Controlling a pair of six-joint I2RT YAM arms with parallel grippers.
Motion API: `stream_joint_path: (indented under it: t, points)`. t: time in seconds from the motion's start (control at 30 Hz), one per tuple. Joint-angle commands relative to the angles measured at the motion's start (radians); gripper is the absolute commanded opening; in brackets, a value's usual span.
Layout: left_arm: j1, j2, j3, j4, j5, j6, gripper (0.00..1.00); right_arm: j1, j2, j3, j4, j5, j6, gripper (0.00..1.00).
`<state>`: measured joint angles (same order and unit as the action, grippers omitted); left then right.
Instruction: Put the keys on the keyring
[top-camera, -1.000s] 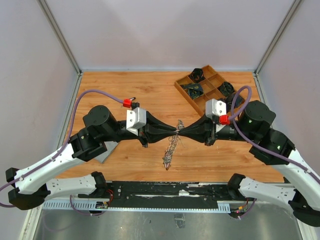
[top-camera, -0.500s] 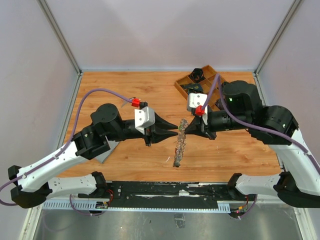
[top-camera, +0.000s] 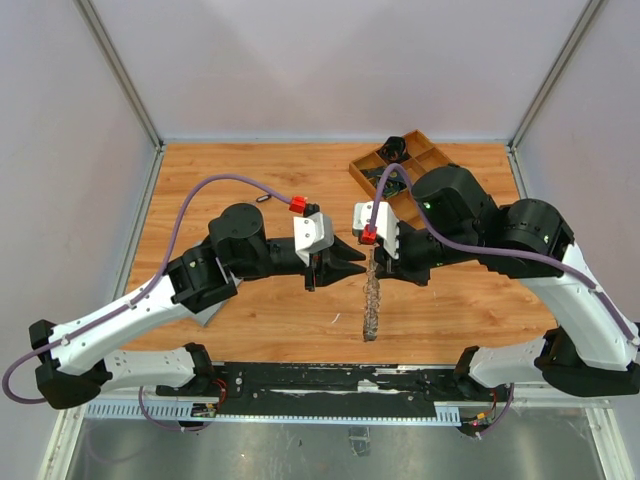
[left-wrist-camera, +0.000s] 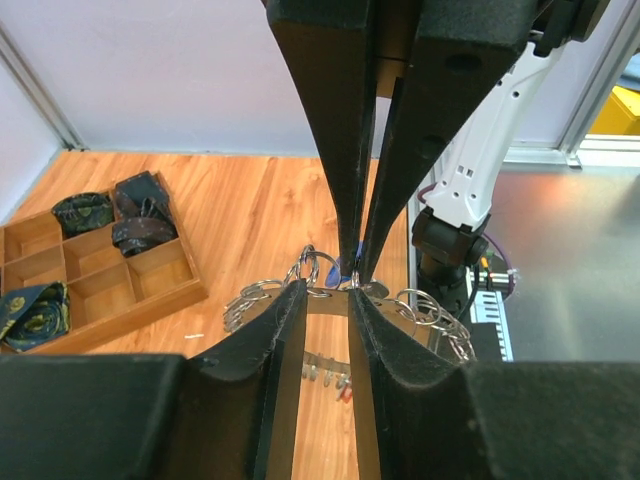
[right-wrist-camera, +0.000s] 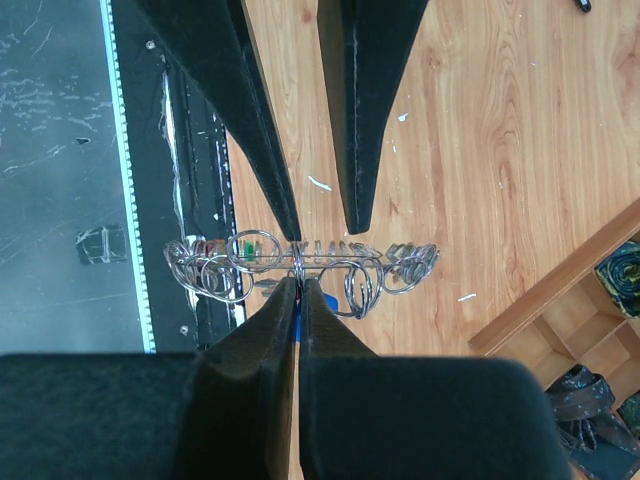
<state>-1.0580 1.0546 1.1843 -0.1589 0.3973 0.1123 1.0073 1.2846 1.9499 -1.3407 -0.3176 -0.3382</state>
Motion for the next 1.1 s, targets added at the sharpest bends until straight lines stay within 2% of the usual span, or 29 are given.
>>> stream_joint_path:
  t: [0.0, 0.47, 0.93, 1.07]
  points:
    - [-0.010, 0.016, 0.005, 0.028, 0.028, 0.009, 0.29, 0.020, -0.009, 0.032, 0.024, 0.034, 0.018, 0.00]
    - [-0.009, 0.031, 0.012, 0.022, 0.053, 0.002, 0.30, 0.030, -0.010, -0.002, 0.096, 0.026, 0.032, 0.00]
    - [-0.009, 0.011, 0.012, 0.024, 0.033, 0.003, 0.30, 0.031, -0.014, -0.018, 0.094, 0.071, 0.033, 0.00]
    - [-0.008, 0.016, 0.007, 0.020, 0.033, 0.003, 0.27, 0.031, -0.026, -0.024, 0.117, 0.055, 0.037, 0.00]
